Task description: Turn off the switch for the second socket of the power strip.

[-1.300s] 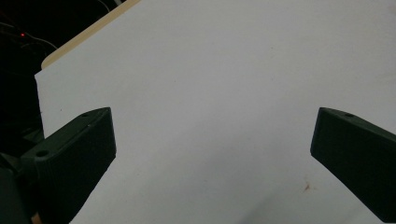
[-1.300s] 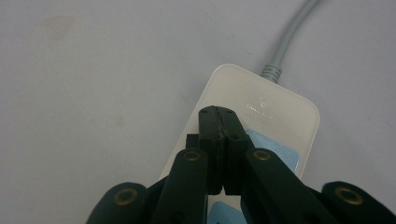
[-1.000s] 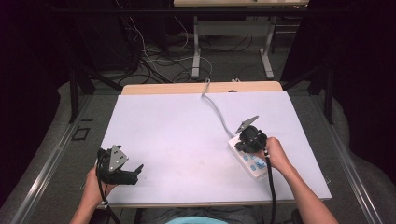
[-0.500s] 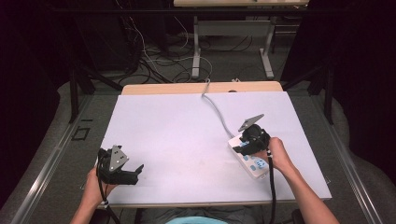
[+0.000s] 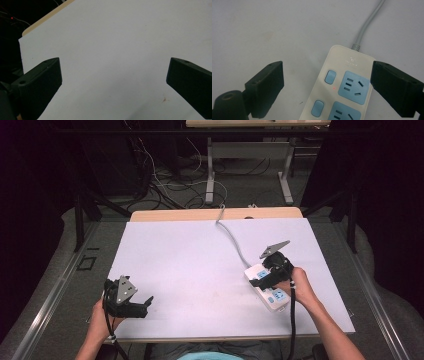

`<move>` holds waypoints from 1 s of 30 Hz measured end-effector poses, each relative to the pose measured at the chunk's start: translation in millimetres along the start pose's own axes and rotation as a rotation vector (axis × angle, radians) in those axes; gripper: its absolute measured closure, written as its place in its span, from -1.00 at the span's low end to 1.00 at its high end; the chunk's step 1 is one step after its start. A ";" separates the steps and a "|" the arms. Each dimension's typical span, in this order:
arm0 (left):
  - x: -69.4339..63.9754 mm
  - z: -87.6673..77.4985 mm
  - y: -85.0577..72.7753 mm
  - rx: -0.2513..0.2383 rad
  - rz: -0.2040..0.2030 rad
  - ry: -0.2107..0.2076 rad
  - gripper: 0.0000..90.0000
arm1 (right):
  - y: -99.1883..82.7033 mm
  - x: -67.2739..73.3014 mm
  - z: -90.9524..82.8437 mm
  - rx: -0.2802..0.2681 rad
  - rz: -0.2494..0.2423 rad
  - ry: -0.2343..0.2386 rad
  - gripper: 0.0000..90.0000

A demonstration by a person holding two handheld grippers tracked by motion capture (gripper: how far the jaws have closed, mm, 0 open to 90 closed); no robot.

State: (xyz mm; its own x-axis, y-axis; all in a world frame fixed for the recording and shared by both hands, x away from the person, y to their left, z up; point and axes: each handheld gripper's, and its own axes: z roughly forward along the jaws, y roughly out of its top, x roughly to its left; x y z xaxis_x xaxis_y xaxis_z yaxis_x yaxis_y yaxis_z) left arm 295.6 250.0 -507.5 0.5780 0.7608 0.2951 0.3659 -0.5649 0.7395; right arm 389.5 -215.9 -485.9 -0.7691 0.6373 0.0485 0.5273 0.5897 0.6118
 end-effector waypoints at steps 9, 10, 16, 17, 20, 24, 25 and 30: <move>0.3 -1.2 -0.5 0.009 0.002 0.004 -1.00 | -12.5 -0.7 -10.6 -0.047 0.012 0.002 -0.94; 0.3 -1.2 -0.5 0.009 0.002 0.004 -1.00 | -13.7 0.1 -11.9 -0.044 0.022 -0.001 -0.95; -0.4 -0.5 -0.4 0.000 -0.007 0.000 -1.00 | -22.7 1.3 -18.7 -0.058 0.023 0.003 -0.98; -0.5 -0.6 -0.3 0.000 -0.006 0.000 -1.00 | -24.2 1.0 -19.2 -0.066 0.015 -0.005 -0.99; 0.1 -0.8 -0.5 0.007 -0.001 0.002 -1.00 | -27.5 1.2 -22.0 -0.063 0.013 -0.006 -1.00; 0.0 -1.0 -0.5 0.008 -0.001 0.000 -1.00 | -33.1 2.1 -26.0 -0.062 0.028 -0.013 -1.00; -0.1 -1.2 -0.4 0.010 0.000 0.001 -1.00 | -35.2 1.8 -26.4 -0.072 0.022 -0.011 -1.00; 0.1 -1.1 -0.5 0.008 -0.001 0.002 -1.00 | -45.0 -0.3 -30.1 -0.088 0.030 -0.018 -1.00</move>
State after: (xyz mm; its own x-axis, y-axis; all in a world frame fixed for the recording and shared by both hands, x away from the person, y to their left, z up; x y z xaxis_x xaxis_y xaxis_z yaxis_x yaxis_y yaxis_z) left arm 294.7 250.7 -507.1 0.5763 0.7618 0.2958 0.3724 -0.5670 0.7347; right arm 355.1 -257.6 -489.7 -0.7464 0.6633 0.0537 0.5155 0.5253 0.6770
